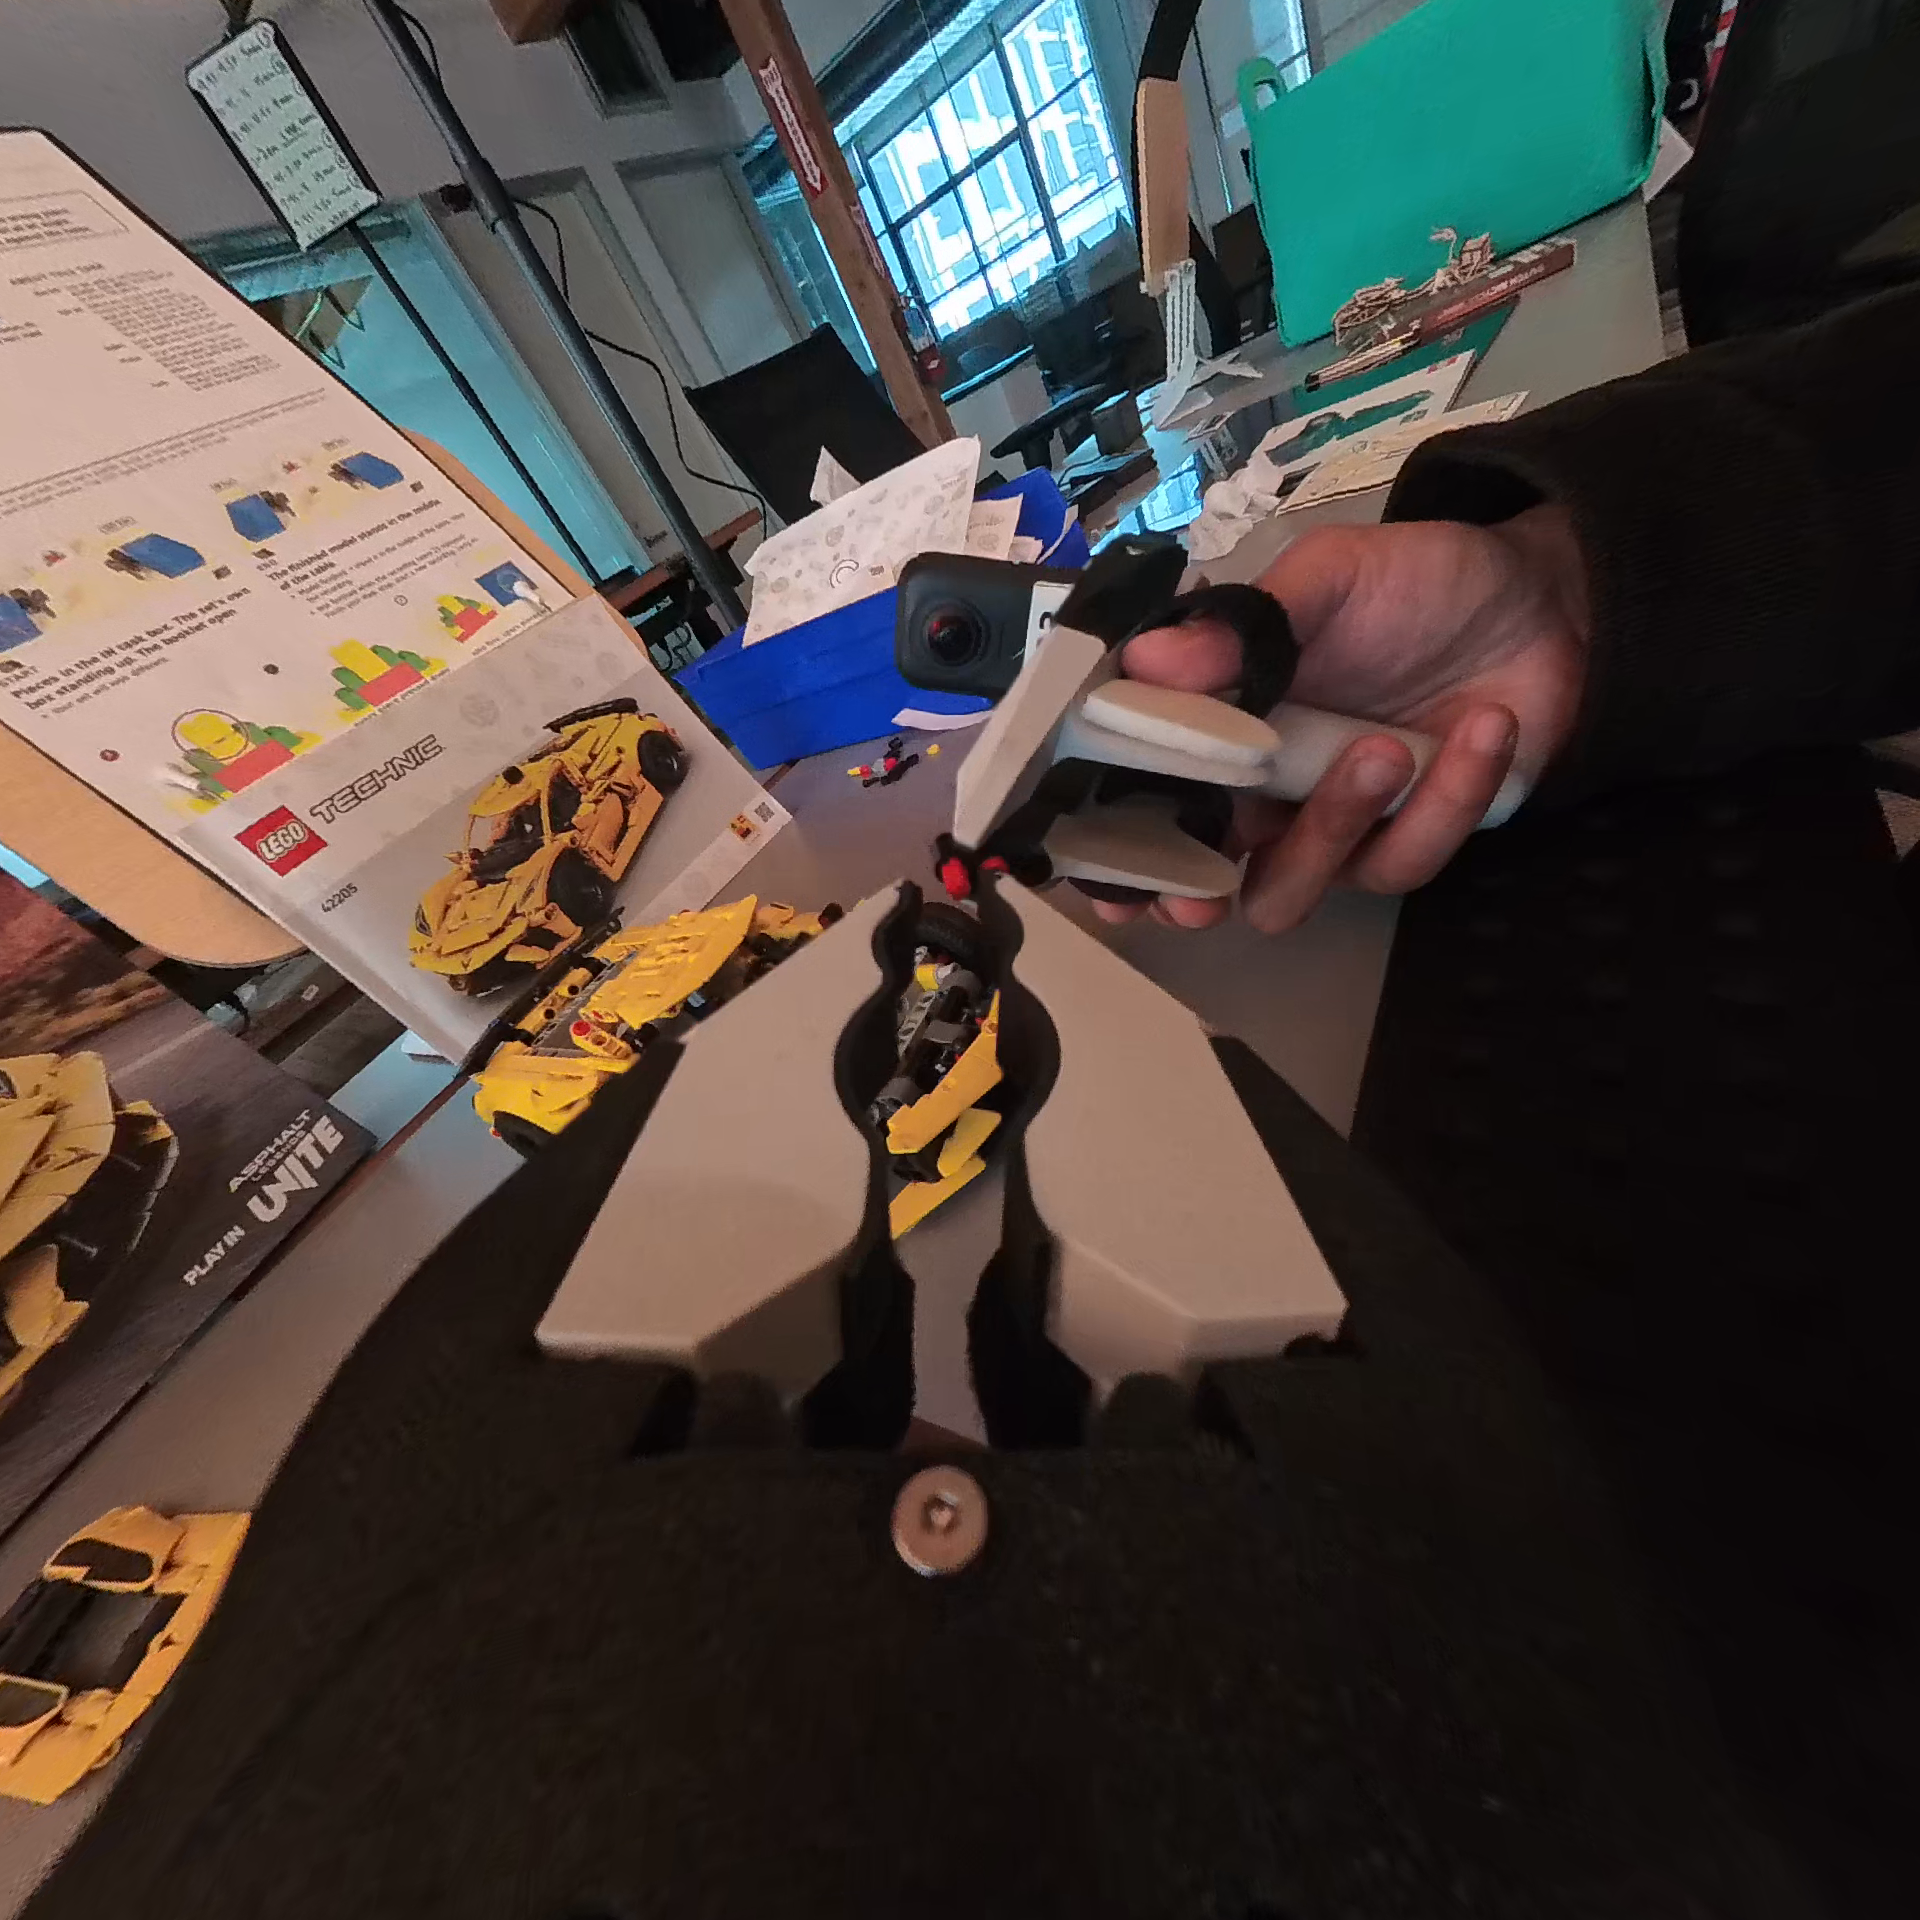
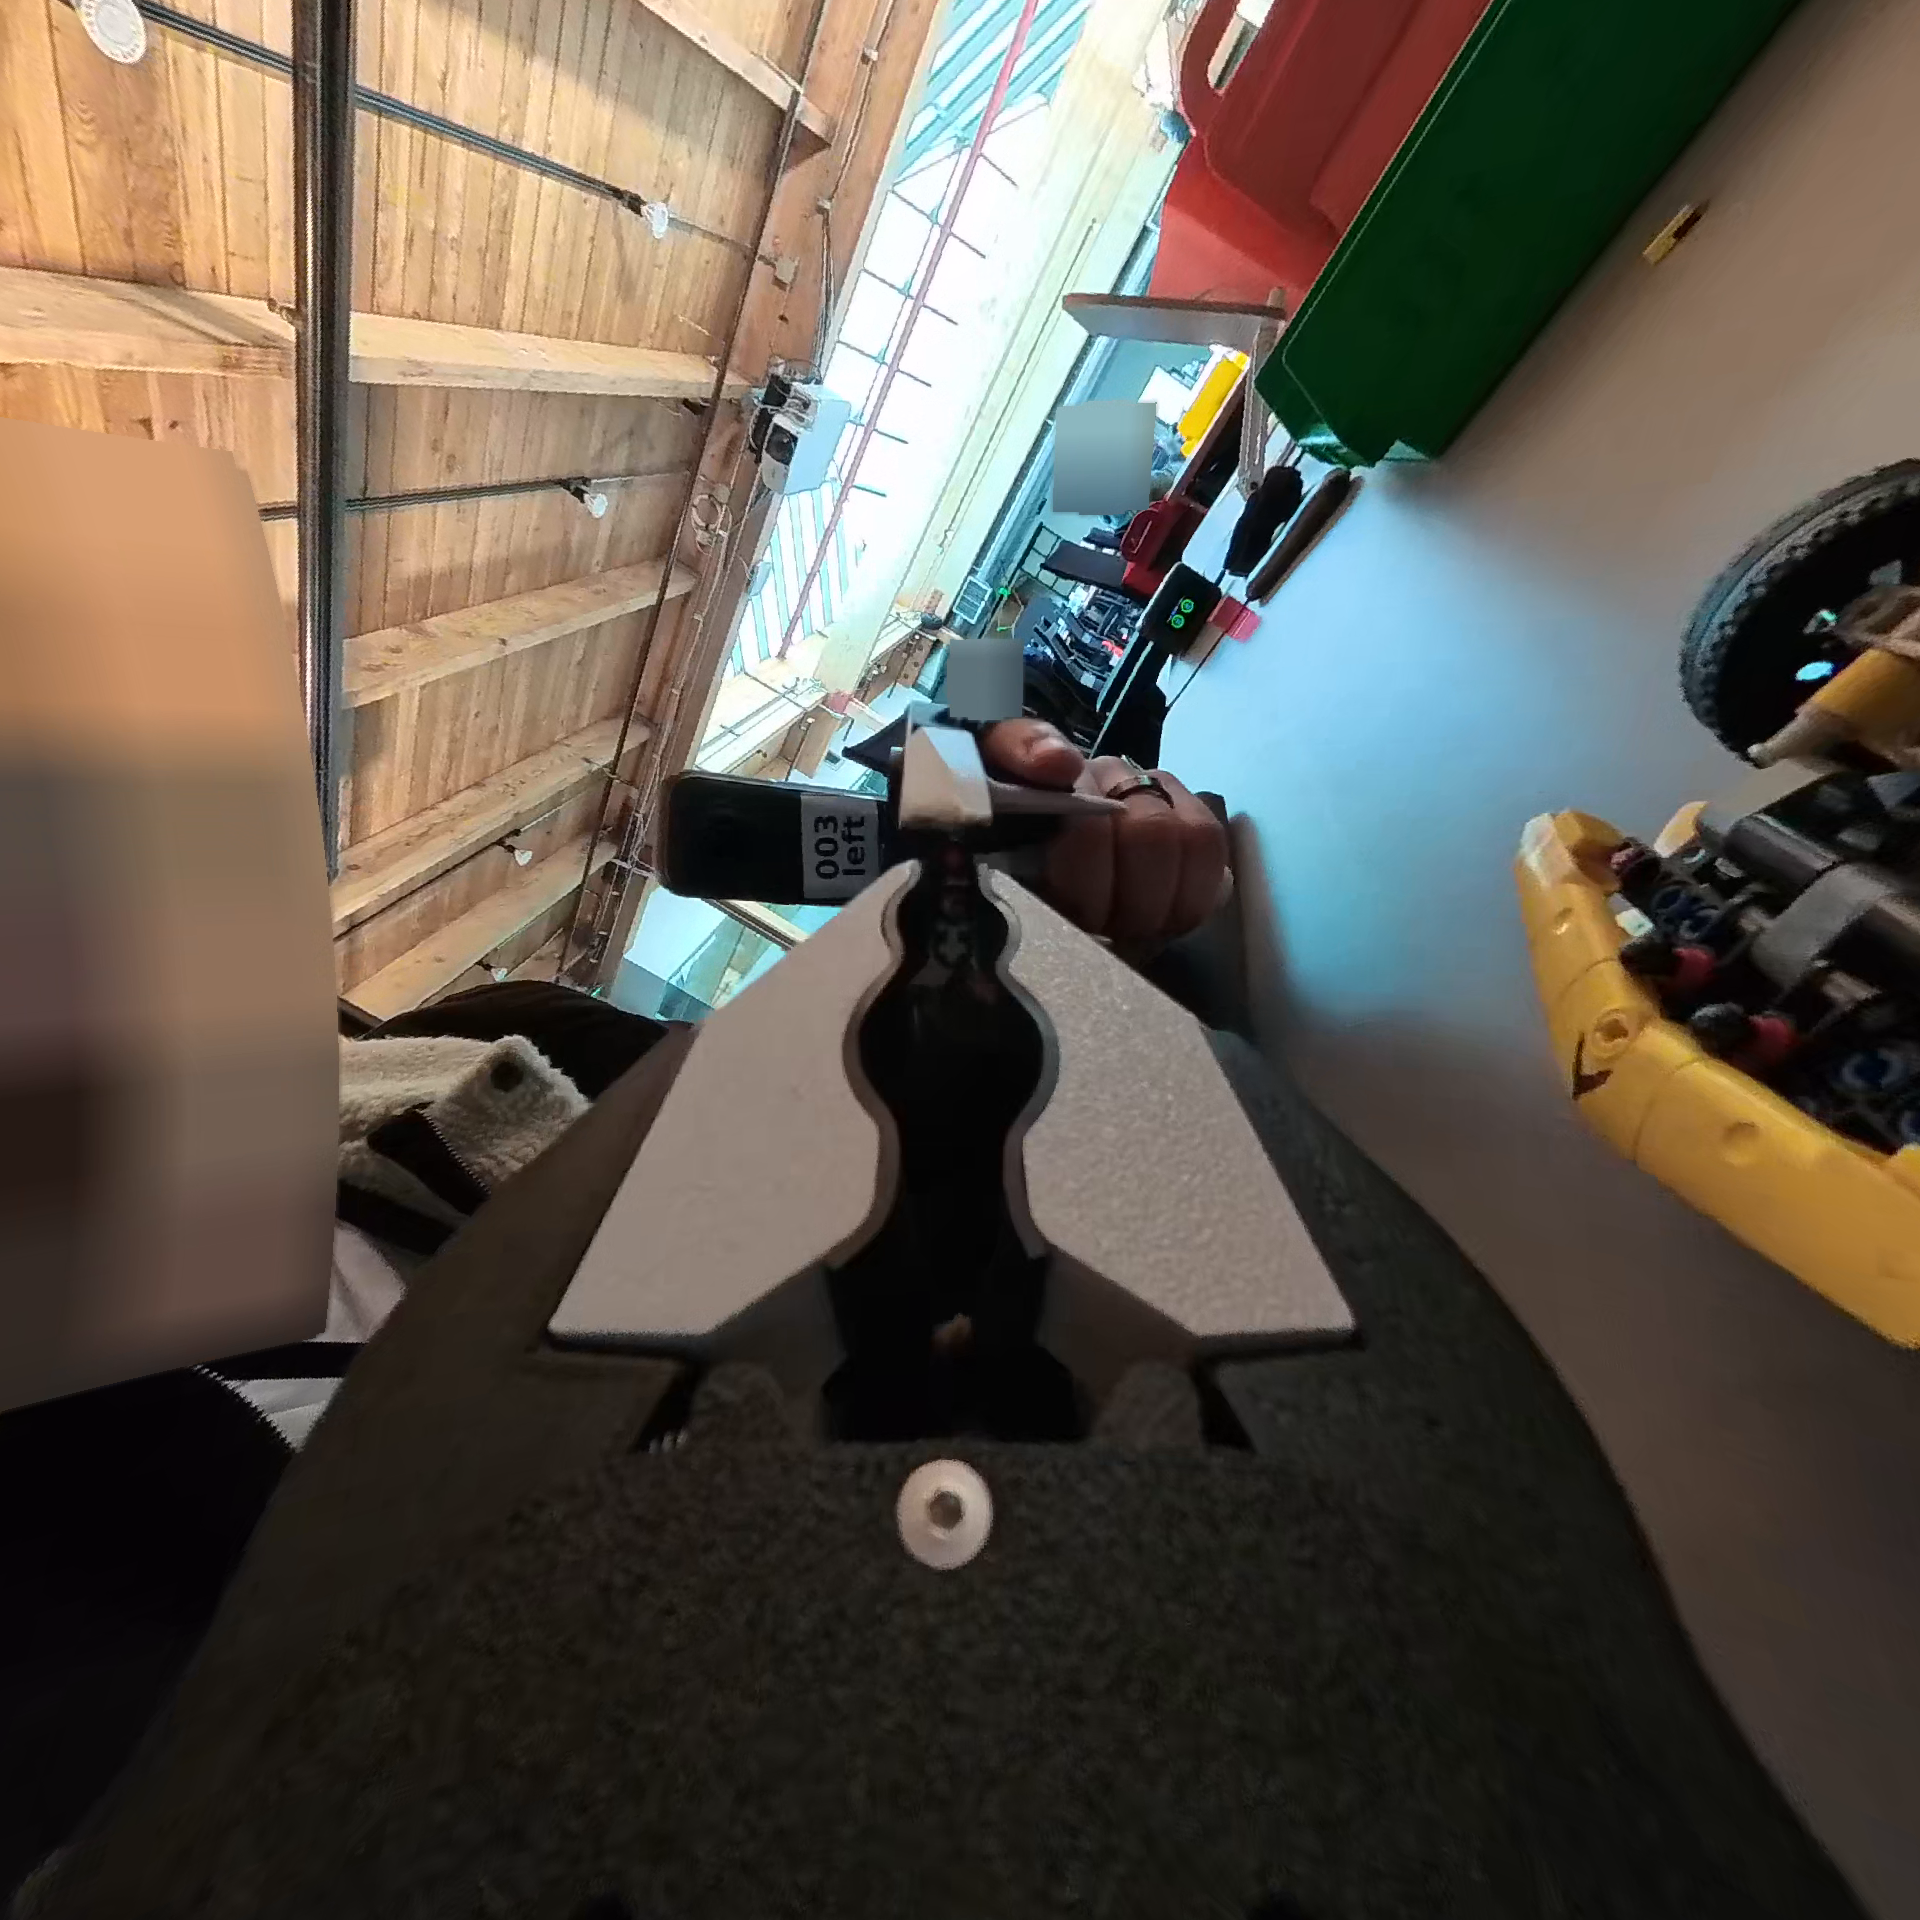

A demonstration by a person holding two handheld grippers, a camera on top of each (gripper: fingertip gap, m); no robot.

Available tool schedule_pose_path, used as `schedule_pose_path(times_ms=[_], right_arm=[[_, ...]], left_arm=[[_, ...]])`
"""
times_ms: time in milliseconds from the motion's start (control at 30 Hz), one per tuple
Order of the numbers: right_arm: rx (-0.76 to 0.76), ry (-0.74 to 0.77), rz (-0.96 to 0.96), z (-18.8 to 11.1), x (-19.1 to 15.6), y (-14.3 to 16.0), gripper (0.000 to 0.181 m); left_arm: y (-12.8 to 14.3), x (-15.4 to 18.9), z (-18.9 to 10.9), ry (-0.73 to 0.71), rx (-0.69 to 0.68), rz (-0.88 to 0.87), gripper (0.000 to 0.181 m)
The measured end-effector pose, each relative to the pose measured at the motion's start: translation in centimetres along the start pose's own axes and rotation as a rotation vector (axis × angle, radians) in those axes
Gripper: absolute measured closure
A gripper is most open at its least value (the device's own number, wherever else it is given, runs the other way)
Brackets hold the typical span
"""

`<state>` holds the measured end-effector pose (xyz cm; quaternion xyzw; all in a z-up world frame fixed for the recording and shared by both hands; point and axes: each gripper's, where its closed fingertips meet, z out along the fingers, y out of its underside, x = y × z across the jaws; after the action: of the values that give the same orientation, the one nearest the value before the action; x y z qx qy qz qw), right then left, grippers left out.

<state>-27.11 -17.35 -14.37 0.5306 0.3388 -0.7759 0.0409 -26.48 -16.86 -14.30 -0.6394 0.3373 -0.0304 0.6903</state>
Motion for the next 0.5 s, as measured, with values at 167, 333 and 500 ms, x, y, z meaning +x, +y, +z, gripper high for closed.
schedule_pose_path(times_ms=[167,333,500], right_arm=[[-0.003,0.004,0.009,0.0,0.2,0.0,0.175],[-0.019,0.027,0.054,0.0,0.9,0.2,0.175],[0.153,-0.014,0.049,-1.6,0.4,-2.4,0.175]], left_arm=[[0.1,0.2,0.0,0.0,-0.004,0.015,0.178],[0.9,0.3,-0.1,0.001,-0.066,0.059,0.179],[0.3,-0.1,-0.6,-0.033,-0.061,0.045,0.181]])
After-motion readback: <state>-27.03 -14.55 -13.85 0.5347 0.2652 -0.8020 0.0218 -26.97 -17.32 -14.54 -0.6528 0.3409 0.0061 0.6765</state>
